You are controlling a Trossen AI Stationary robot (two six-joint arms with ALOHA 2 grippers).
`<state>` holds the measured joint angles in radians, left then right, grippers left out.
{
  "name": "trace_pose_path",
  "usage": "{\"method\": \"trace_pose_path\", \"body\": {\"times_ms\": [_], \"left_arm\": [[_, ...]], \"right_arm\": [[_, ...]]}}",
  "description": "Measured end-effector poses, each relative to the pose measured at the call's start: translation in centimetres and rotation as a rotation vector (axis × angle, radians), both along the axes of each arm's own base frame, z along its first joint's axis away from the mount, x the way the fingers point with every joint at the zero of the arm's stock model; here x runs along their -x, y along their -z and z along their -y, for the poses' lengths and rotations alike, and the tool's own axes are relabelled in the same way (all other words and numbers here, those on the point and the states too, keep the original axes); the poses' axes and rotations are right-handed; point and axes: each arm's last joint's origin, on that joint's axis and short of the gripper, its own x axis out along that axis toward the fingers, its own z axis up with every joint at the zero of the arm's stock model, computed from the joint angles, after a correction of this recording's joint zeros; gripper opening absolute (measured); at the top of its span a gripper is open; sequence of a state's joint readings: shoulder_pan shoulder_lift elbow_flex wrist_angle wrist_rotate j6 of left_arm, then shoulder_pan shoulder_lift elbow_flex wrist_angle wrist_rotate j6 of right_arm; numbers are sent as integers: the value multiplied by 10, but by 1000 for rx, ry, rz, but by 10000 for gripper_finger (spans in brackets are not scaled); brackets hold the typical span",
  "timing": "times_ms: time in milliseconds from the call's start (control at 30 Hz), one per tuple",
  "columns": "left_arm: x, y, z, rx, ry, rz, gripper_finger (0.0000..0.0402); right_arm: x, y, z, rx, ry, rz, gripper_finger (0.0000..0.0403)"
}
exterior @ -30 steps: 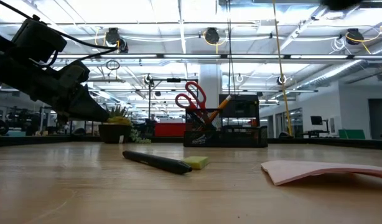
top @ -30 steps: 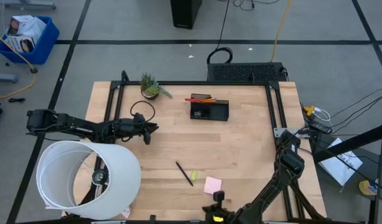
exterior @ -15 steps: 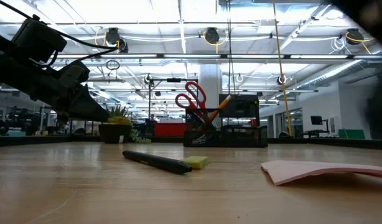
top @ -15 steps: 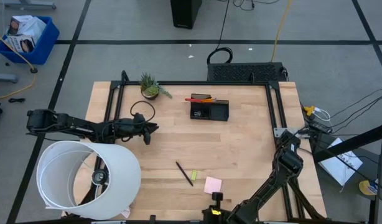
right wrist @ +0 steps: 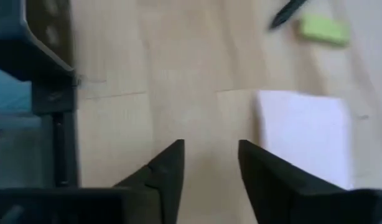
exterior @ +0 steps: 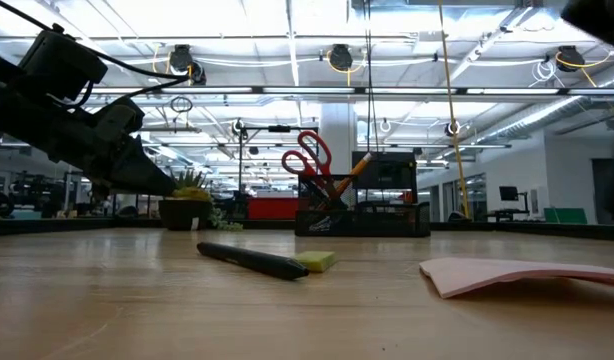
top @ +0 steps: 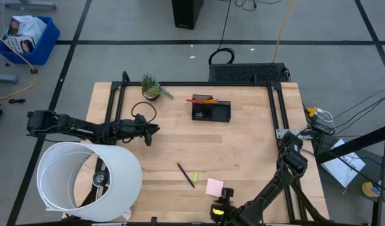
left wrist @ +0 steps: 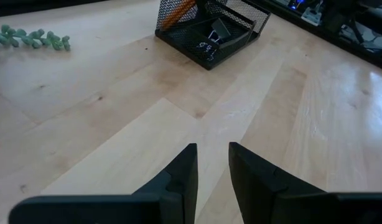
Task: Pick and place office supplies into organizer
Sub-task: Put the pink sticky notes into the desk organizer
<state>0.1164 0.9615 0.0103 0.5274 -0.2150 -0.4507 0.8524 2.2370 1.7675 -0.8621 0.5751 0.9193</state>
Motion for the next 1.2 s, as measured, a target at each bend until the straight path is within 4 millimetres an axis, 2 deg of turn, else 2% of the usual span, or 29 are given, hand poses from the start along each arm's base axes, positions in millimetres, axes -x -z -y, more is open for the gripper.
{"method": "trace_pose_path", "body": {"times_ms": [100,233,433,700,867,1033,1200], "left_arm": [[0,0,0,-1,0,0,93],[0,0,0,-1,0,0,93],[0,0,0,-1,0,-1,93],[0,0,0,-1,0,0,93],[0,0,0,-1,0,-1,93],[0,0,0,-1,0,-1,93],[0,0,0,-1,0,0,93]], "right_arm": [[7,-3,8,85,8,-68,169],[12,0,17,127,54,-157,172],[1,0,12,109,6,-59,173],[-6,18,16,160,-15,-102,173],[-6,22,20,181,-4,-116,173],[-3,29,25,193,-5,-144,155],[1,36,33,246,-9,-164,109]]}}
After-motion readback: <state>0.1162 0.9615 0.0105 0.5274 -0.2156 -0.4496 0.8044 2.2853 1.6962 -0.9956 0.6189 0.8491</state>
